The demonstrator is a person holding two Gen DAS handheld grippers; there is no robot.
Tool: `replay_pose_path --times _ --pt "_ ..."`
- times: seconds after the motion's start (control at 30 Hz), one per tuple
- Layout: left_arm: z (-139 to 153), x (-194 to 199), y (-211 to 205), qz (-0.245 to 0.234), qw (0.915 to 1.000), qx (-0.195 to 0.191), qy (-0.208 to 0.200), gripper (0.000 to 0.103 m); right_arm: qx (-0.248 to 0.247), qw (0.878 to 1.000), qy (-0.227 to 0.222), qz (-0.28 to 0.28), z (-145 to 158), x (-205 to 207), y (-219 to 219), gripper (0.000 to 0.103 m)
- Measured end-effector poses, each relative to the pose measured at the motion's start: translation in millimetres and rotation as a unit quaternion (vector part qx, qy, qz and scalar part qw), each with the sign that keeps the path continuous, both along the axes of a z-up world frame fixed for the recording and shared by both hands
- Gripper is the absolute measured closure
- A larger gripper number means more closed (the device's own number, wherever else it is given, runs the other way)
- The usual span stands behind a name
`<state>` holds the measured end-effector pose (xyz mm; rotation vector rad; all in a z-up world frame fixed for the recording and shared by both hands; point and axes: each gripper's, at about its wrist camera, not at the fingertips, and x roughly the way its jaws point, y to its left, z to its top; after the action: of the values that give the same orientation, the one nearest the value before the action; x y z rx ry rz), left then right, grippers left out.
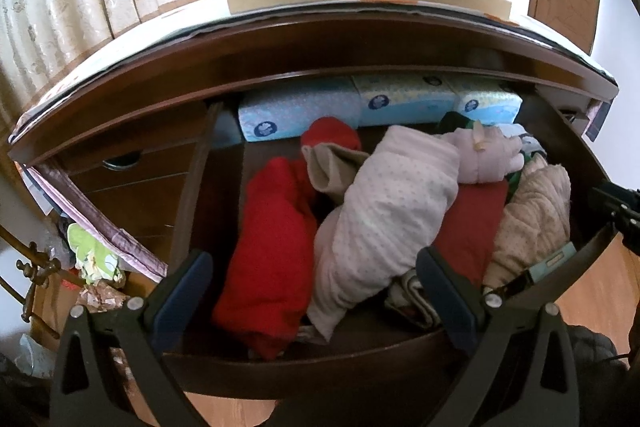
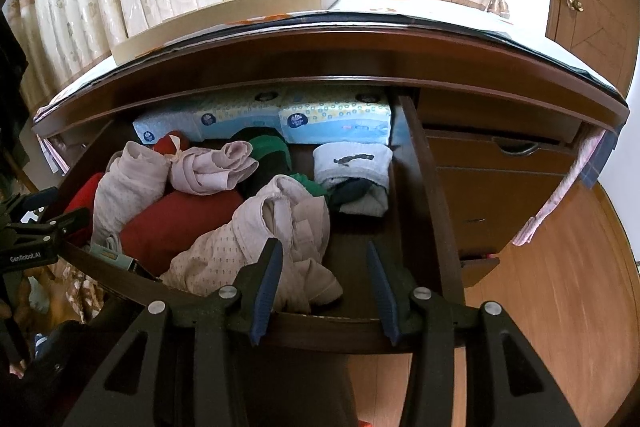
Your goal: Take underwear out of drawer
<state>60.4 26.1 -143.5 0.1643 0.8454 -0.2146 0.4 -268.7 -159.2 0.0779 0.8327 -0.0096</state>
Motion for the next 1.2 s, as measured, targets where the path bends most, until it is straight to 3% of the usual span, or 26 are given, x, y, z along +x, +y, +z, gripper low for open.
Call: replay_pose_path --times 0.3,1.2 --pt "-2.0 1.3 3.9 0.001 0.9998 -0.016 0.014 0.0 0.001 1.0 0.004 -0.001 0.3 -2.8 -0.3 0.056" --pt "-0.7 -0.4 -2.4 0.001 0.9999 -0.002 0.016 0.0 0.002 1.0 0.014 0.0 1.0 -6.6 -0.3 0.056"
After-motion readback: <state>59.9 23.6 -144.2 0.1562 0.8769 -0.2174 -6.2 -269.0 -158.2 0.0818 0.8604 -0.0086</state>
